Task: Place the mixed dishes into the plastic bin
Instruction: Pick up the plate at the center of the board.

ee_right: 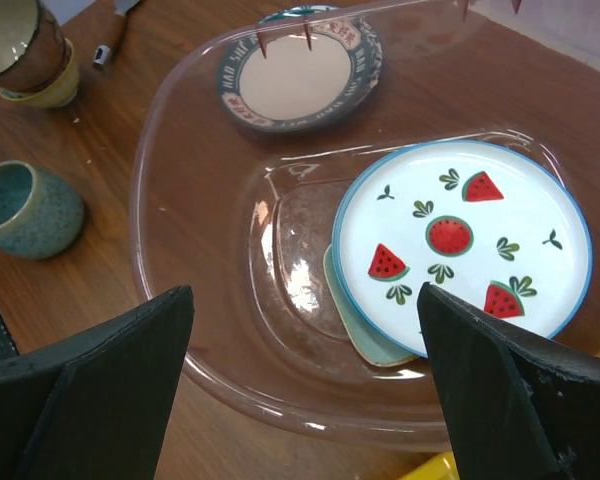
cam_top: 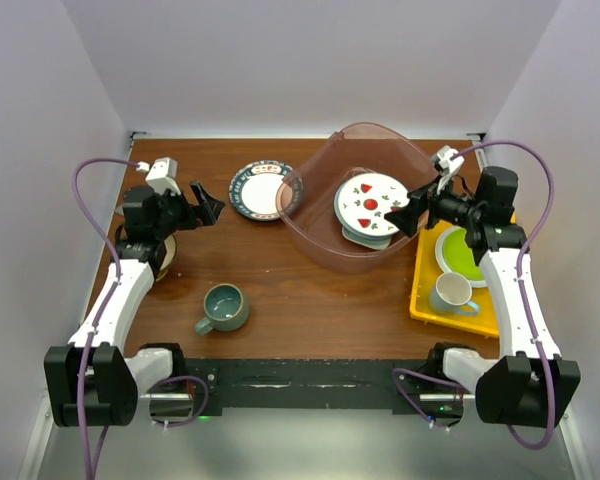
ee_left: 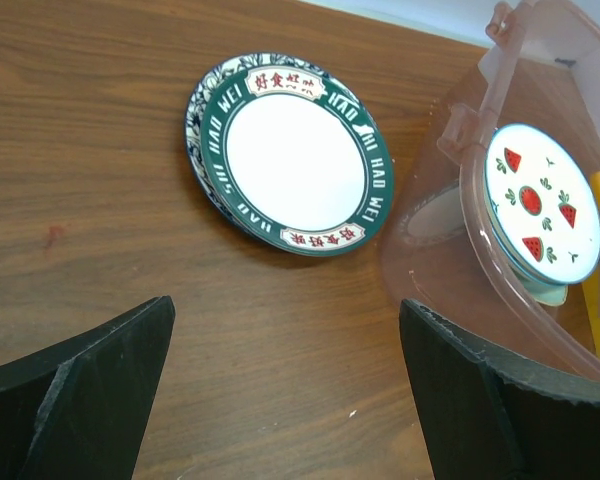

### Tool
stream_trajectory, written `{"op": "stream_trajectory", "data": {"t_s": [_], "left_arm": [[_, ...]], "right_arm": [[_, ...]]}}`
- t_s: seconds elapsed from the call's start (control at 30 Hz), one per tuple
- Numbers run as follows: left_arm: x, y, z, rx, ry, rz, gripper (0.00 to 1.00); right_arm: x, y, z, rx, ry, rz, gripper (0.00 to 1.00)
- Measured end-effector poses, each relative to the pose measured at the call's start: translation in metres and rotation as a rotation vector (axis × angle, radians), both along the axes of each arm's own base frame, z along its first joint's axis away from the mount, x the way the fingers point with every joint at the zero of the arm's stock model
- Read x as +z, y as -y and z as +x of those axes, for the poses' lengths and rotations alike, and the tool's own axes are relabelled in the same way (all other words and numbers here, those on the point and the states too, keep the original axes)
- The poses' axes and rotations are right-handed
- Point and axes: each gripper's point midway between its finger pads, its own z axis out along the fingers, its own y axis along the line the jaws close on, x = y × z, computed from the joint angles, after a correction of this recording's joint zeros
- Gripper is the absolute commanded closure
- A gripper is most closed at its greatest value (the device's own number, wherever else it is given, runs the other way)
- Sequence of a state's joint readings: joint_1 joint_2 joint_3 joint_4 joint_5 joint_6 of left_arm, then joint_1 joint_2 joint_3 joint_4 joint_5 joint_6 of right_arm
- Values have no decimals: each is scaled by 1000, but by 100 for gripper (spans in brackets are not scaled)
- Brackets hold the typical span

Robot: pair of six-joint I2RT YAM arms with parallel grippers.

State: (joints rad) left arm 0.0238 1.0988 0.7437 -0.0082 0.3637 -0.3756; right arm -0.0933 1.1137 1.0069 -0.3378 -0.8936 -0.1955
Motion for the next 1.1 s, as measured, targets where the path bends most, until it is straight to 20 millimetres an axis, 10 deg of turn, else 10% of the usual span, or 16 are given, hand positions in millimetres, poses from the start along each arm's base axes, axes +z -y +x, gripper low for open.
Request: {"op": "stream_trajectory", "data": {"t_s": [0.6, 1.1], "left_arm": [[-57, 11, 11, 31, -236, -69, 0], [-92, 33, 81, 99, -377, -2, 25]], "right_arm": [[9, -3, 0, 14, 18, 52, 2], [10, -3, 0, 13, 22, 53, 2]]}}
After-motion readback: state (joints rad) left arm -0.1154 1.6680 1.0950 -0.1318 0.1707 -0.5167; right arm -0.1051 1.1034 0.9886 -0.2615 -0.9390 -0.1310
